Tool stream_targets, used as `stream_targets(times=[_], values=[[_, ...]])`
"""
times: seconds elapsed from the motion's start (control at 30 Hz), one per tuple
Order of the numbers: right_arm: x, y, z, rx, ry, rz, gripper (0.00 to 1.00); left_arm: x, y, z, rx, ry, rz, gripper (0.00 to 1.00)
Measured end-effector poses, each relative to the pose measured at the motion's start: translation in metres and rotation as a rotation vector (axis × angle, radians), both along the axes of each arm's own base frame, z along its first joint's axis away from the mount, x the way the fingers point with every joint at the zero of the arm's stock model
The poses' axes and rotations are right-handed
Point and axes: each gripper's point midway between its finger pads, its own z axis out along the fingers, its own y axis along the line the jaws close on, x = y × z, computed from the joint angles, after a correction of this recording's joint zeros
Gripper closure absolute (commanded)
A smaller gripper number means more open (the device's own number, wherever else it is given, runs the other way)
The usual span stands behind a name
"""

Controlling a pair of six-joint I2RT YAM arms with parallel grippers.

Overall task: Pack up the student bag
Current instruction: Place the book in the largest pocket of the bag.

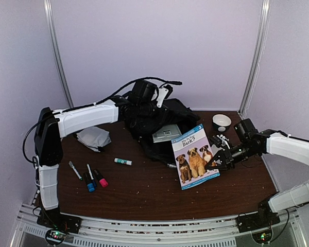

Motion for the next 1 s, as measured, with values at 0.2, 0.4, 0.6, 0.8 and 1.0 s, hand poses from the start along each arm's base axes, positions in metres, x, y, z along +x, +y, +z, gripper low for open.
stream_targets(times=[0.2,0.4,0.6,0.8,1.0], values=[[0.027,0.03,0.003,-0.019,0.001,0.102,1.0,-0.008,0.006,0.004,-0.014,0.006,-0.008,1.0],[0.033,0.055,-0.006,-0.012,0.001,0.195,1.0,-0.013,0.008,0.017,-0.029,-0.007,-0.01,1.0],[0.034,0.06,-0.022,-0.024,0.038,0.197,1.0,-0.021,0.01,0.023,-0.034,-0.012,-0.018,1.0],[0.044,0.066,-0.039,-0.005,0.077,0.144,1.0,-0.034,0.006,0.019,-0.028,-0.007,-0.039,1.0],[0.065,0.076,-0.047,0.027,0.115,0.072,1.0,-0.044,0.0,0.017,-0.02,-0.005,-0.057,1.0]])
